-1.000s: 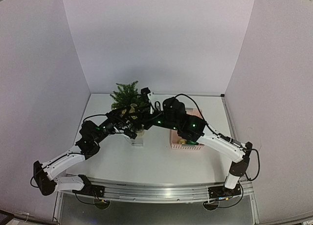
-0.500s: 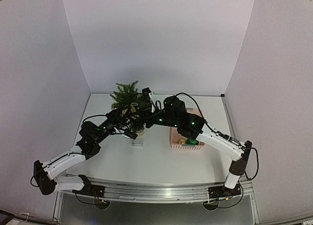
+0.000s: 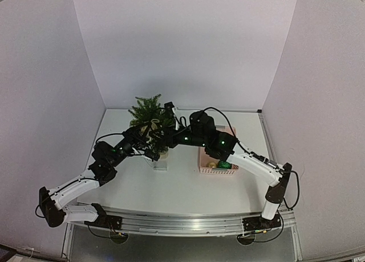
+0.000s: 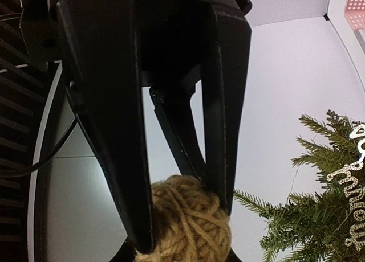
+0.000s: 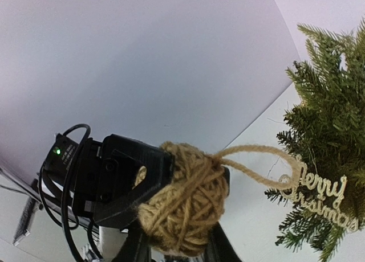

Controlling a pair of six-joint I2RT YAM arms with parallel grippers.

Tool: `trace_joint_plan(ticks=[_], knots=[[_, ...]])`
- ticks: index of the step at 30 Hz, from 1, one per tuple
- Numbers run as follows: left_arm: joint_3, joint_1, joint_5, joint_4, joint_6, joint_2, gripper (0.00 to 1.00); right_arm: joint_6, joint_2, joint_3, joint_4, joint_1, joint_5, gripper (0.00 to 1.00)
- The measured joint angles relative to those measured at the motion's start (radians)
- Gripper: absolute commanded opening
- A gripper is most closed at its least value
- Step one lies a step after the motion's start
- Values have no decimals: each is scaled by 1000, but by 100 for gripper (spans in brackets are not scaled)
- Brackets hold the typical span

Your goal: Decorate the small christmas tree

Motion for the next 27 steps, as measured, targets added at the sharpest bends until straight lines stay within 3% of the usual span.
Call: trace_joint_plan(ticks=[2, 4, 6, 13, 18, 27], knots=[[0, 3, -12, -1, 0, -4, 6, 10, 0, 0, -1, -1, -2, 1], [0, 8, -31, -6, 0, -12, 15, 8, -1, 0, -2, -2, -2, 0], [0, 14, -46, -21, -2, -25, 18, 5, -1, -2, -2, -2, -1, 0], [0, 12, -47, -136, -4, -63, 10, -2, -6, -35, -5, -2, 1, 1], [0, 10, -44, -157, -4, -65, 10, -10, -6, -40, -8, -4, -7, 25], [-9, 6, -33, -122, 21, -65, 10, 142, -6, -58, 40, -19, -71, 49]])
